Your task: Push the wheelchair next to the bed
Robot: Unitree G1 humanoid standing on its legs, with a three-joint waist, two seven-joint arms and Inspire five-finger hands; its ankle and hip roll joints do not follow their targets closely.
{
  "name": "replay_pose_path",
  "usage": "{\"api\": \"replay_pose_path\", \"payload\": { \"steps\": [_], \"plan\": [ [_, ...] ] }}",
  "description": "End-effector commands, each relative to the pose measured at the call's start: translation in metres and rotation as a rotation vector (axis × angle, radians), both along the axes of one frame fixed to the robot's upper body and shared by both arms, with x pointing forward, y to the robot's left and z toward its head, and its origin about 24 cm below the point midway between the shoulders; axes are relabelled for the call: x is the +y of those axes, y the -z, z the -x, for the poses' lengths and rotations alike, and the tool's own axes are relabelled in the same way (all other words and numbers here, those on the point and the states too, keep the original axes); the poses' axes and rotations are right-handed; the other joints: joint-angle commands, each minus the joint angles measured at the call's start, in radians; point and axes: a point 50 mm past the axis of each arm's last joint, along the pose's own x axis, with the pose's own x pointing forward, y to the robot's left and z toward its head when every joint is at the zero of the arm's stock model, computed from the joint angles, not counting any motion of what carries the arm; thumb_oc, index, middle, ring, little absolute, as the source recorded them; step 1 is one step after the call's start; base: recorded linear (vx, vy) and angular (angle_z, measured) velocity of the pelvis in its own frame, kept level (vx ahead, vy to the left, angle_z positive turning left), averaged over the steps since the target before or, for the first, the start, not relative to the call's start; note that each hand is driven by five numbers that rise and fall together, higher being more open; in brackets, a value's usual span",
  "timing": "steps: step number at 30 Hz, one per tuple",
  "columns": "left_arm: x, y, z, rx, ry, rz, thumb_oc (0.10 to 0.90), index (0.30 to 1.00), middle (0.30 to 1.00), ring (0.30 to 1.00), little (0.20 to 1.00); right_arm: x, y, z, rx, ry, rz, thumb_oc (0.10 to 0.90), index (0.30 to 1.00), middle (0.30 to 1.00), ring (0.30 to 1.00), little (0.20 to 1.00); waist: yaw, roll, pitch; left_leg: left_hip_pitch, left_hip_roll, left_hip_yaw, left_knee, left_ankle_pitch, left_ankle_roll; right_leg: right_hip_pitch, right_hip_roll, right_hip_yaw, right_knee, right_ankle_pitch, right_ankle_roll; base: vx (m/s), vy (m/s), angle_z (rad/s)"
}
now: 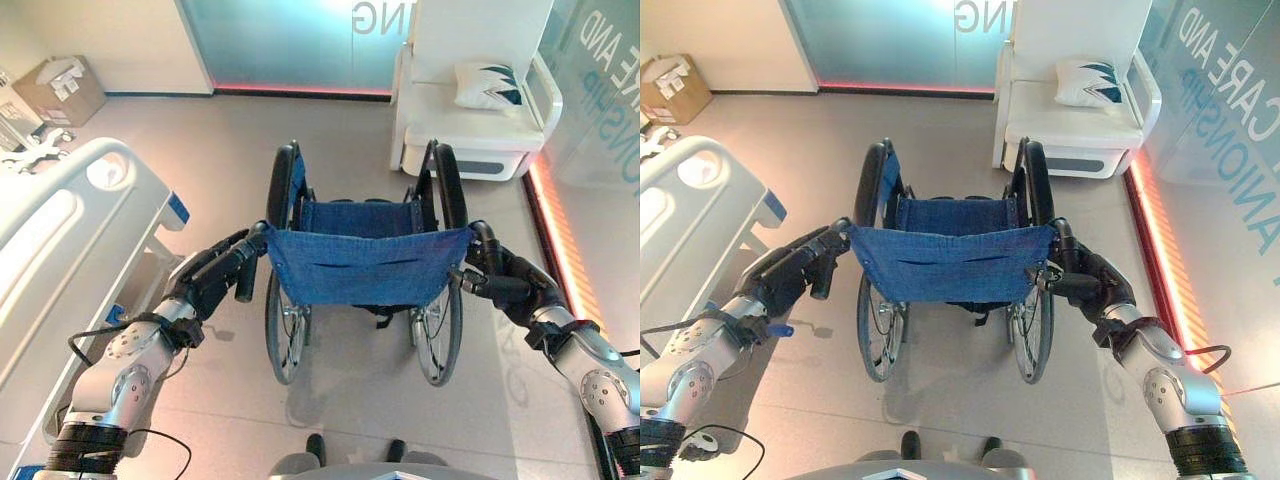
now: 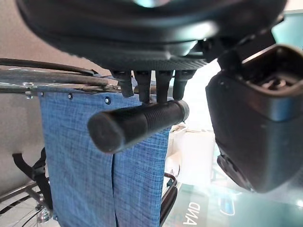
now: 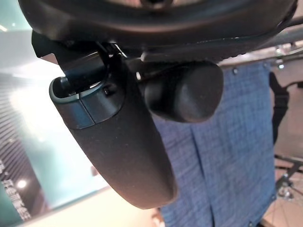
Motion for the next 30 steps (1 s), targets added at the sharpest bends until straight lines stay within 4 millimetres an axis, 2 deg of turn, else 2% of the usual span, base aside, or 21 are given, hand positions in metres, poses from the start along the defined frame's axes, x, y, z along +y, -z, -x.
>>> {"api": "replay_pose_path", "payload": {
  "steps": [1,5,10,18,22,30],
  "plan": [
    [-0.009,-0.058,-0.031,-0.254,0.075,-0.092,0.8,0.9,0.9,0.9,0.9,0.039,-0.056,-0.03,-0.288,-0.187,-0.047,0.8,0.9,0.9,0.9,0.9,0.017,-0.032,-0.064,-0.005,-0.018,0.052,0.003,-0.011,-0.039,-0.012,0.015,0.004,0.029,0.001,0.015,0.0,0.0,0.0],
    [0.001,-0.043,-0.033,-0.124,0.072,-0.202,0.8,0.9,0.9,0.9,0.9,0.041,-0.058,-0.031,-0.278,-0.2,-0.044,0.8,0.9,0.9,0.9,0.9,0.011,-0.03,-0.064,-0.004,-0.02,0.056,0.003,-0.009,-0.038,-0.013,0.016,0.009,0.026,0.005,0.017,0.0,0.0,0.0],
    [0.012,-0.034,-0.036,-0.015,0.08,-0.273,0.8,0.9,0.9,0.9,0.9,0.043,-0.058,-0.034,-0.266,-0.211,-0.044,0.8,0.9,0.9,0.9,0.9,0.004,-0.026,-0.065,-0.001,-0.021,0.063,0.003,-0.008,-0.035,-0.013,0.017,0.014,0.025,0.008,0.018,0.0,0.0,0.0],
    [0.014,-0.022,-0.042,0.137,0.124,-0.353,0.8,0.9,0.9,0.9,0.9,0.049,-0.055,-0.038,-0.25,-0.23,-0.043,0.8,0.9,0.9,0.9,0.9,-0.009,-0.023,-0.063,0.005,-0.021,0.073,0.003,-0.008,-0.031,-0.011,0.019,0.018,0.024,0.012,0.02,0.01,0.001,-0.02],
    [0.009,-0.023,-0.047,0.143,0.152,-0.346,0.8,0.9,0.9,0.9,0.9,0.052,-0.057,-0.04,-0.251,-0.238,-0.049,0.8,0.9,0.9,0.9,0.9,-0.016,-0.022,-0.06,0.006,-0.02,0.078,0.003,-0.007,-0.031,-0.012,0.019,0.02,0.024,0.014,0.021,0.0,0.0,0.0],
    [-0.022,-0.02,-0.052,0.047,0.135,-0.11,0.8,0.9,0.9,0.9,0.9,0.057,-0.049,-0.038,-0.247,-0.245,-0.067,0.8,0.9,0.9,0.9,0.9,-0.023,-0.026,-0.058,0.01,-0.018,0.081,0.003,-0.009,-0.029,-0.011,0.02,0.026,0.024,0.016,0.022,0.0,0.0,0.0]
  ]
}}
